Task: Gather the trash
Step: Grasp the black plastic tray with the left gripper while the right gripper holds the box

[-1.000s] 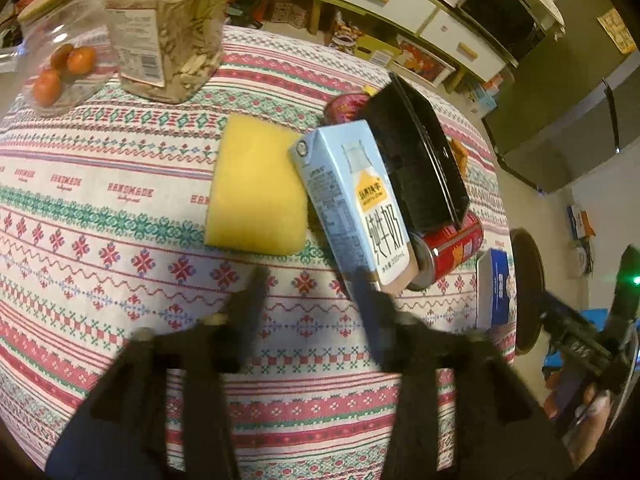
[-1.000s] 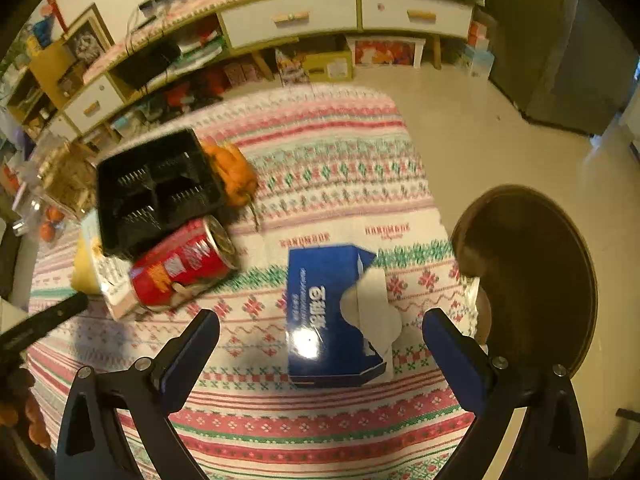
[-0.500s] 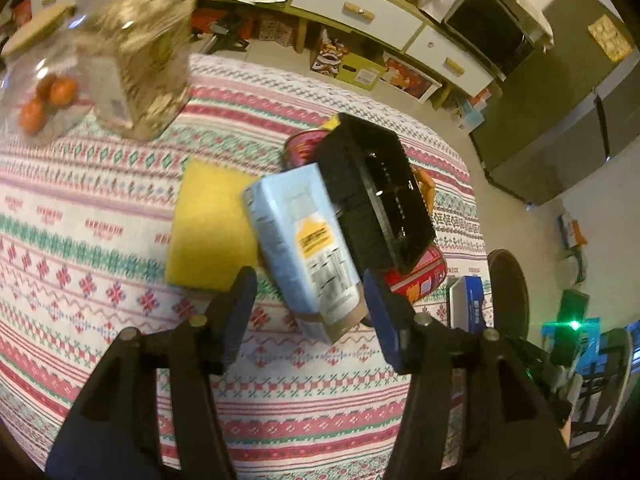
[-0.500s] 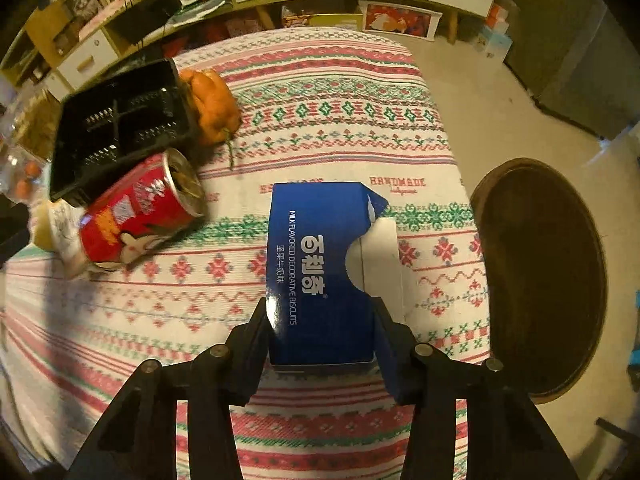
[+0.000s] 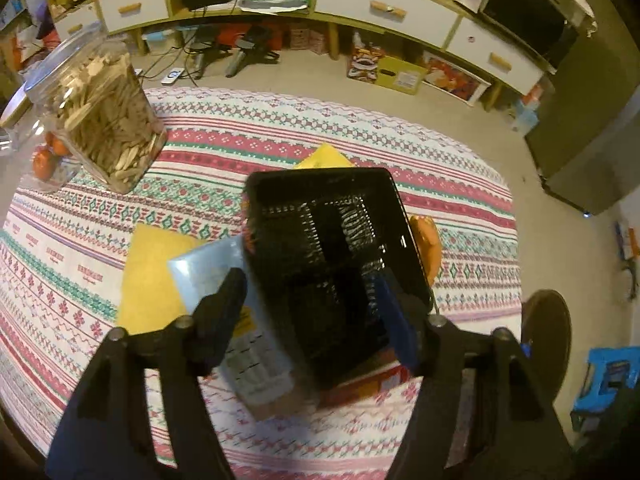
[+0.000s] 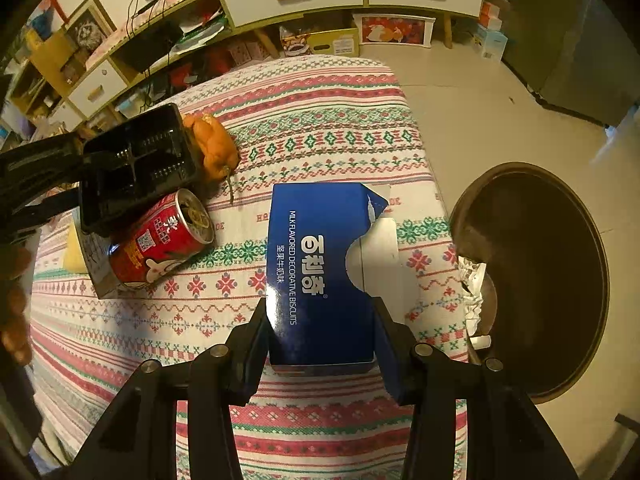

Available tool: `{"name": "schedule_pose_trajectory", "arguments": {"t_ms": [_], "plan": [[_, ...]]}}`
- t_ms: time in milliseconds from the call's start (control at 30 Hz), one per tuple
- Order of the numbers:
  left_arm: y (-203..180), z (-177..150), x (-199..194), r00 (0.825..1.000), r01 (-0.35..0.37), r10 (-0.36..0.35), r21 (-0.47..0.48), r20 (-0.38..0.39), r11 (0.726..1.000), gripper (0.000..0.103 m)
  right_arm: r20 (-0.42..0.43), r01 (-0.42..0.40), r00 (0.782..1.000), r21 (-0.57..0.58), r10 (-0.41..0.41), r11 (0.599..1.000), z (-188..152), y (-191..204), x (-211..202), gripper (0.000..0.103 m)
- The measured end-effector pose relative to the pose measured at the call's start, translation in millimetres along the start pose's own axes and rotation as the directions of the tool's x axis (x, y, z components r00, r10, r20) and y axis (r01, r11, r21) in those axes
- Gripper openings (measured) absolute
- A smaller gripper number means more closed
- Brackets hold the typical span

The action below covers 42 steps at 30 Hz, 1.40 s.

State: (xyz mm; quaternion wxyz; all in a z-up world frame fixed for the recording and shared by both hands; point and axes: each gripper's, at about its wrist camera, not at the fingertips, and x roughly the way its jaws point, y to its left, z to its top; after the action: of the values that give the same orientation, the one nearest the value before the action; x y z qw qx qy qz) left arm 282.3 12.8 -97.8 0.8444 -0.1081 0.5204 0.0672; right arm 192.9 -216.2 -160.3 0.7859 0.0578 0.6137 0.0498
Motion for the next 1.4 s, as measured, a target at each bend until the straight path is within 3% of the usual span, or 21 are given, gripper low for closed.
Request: {"name": "schedule_pose_trajectory", "arguments": {"t_ms": [367, 467, 1067, 1400], "plan": [[-20, -7, 27, 0.991, -0.133, 0.134, 0.054, -0.026, 0.99, 0.073, 0.014, 0.014, 1.0, 0.024, -0.014, 1.0, -2, -24, -14, 0.048], [-17, -10, 28, 0.989, -0.14, 0.142, 0.06, -0.027, 0.988, 0.06, 0.013, 0.018, 1.0, 0.028, -0.018, 0.999, -3, -30, -15, 0.048], [20, -28, -34, 0.997, -0.015, 0.005, 0.125, 0.081, 0.992, 0.059, 0.08, 0.044, 0.996, 0.037, -0.047, 0.998, -2, -33, -37, 0.048], [6, -53, -60, 0.993, 0.039, -0.061, 0.202, 0.102, 0.978, 0.059, 0.138, 0.051, 0.989, 0.071, -0.061, 0.996, -4, -47, -59, 0.048]]}}
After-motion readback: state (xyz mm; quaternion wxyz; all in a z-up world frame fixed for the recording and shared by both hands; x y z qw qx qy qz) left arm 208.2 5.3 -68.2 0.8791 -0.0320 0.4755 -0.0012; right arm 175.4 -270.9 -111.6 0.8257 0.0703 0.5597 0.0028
